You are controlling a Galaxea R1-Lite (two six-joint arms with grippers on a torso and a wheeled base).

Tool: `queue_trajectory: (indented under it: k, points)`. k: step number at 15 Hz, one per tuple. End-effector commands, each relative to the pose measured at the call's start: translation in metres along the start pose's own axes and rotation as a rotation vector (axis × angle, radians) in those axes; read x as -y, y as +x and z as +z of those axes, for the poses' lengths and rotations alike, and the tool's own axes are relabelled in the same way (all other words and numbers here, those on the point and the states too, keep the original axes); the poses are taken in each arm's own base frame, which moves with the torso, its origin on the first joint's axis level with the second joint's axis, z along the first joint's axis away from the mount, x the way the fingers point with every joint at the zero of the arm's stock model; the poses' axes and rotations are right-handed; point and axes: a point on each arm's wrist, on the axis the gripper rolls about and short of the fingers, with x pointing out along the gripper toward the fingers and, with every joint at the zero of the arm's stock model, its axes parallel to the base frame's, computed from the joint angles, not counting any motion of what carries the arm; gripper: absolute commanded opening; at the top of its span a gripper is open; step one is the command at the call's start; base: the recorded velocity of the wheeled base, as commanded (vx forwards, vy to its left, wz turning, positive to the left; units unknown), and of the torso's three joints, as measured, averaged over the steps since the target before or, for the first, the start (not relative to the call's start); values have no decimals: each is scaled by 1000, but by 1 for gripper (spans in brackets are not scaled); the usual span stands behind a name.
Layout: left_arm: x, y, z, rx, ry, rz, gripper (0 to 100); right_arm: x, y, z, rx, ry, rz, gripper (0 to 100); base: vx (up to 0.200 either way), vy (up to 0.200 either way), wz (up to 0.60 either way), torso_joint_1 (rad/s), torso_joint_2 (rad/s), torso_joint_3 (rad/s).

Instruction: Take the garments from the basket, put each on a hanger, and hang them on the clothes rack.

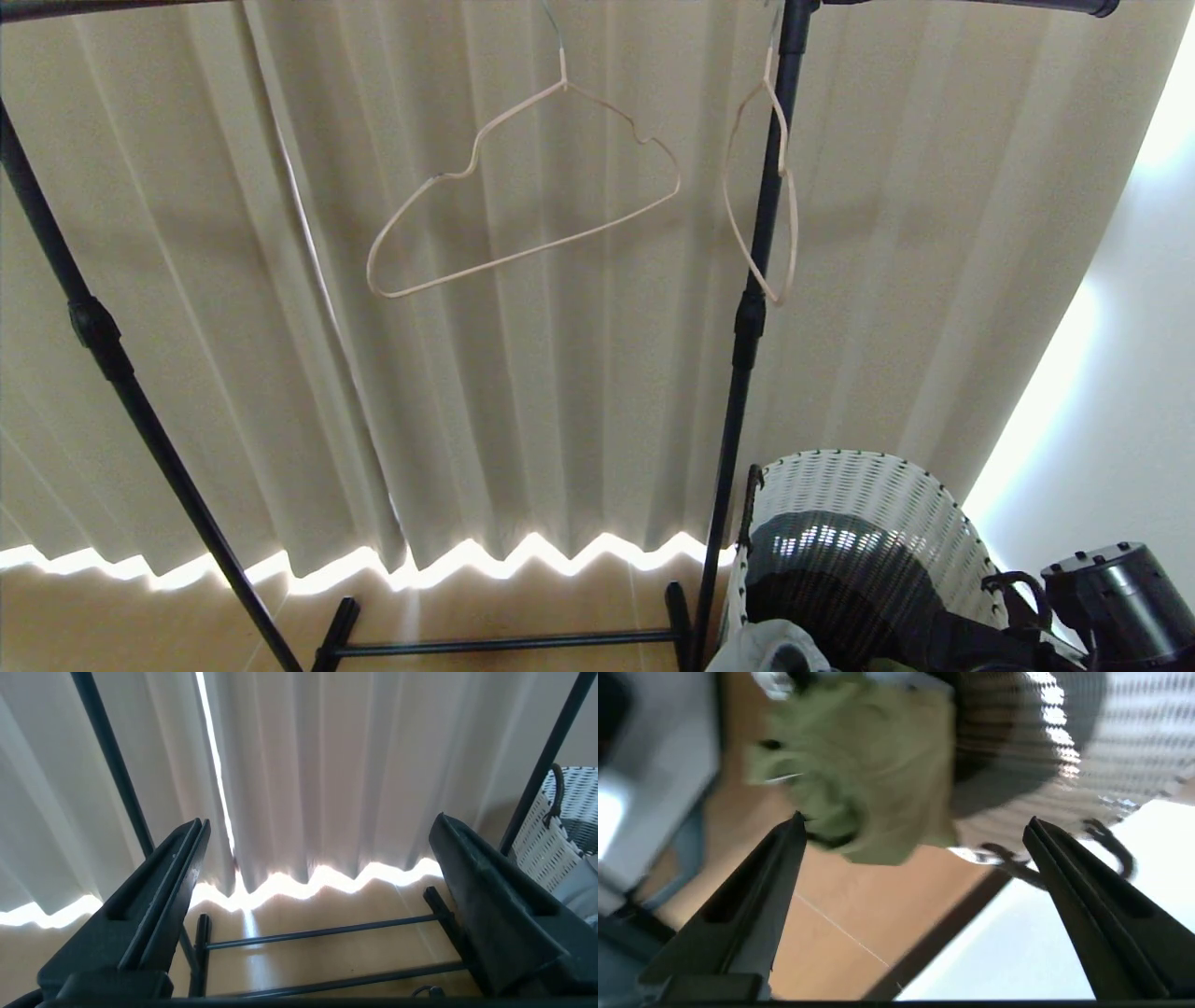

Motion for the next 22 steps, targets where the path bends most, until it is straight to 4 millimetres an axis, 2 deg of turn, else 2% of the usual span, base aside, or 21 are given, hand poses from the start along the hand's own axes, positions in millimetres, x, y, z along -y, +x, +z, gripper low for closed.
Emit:
queue_trajectory:
  k: [1, 5, 9, 10, 14, 16, 18, 19, 22]
  points:
    - [0, 0, 0, 1, 0, -1, 100, 1, 15, 2, -70, -3, -4, 100, 0, 0, 0, 0, 0, 0]
    - [0, 0, 0, 1, -3, -1, 100, 5, 34, 11, -53, 2, -33, 100, 0, 0, 0, 0, 0, 0]
    - [0, 0, 0, 0, -4, 6, 100, 7, 35, 13, -39, 4, -44, 100, 0, 0, 0, 0, 0, 0]
    - [0, 0, 0, 0, -4, 6, 100, 7, 35, 13, -39, 4, -44, 0, 0, 0, 0, 0, 0, 0]
    - [0, 0, 0, 0, -4, 7, 100, 8, 35, 13, -16, 11, -62, 0, 0, 0, 0, 0, 0, 0]
    - [0, 0, 0, 0, -4, 6, 100, 6, 28, 10, 12, 17, -85, 0, 0, 0, 0, 0, 0, 0]
    - [0, 0, 0, 0, -6, 6, 100, 5, 13, 2, 53, 36, -144, 0, 0, 0, 0, 0, 0, 0]
    - [0, 0, 0, 0, -9, 6, 100, 5, -7, -8, 108, 78, -239, 0, 0, 0, 0, 0, 0, 0]
    - [0, 0, 0, 0, -9, 9, 100, 11, -41, -24, 233, 181, -410, 0, 0, 0, 0, 0, 0, 0]
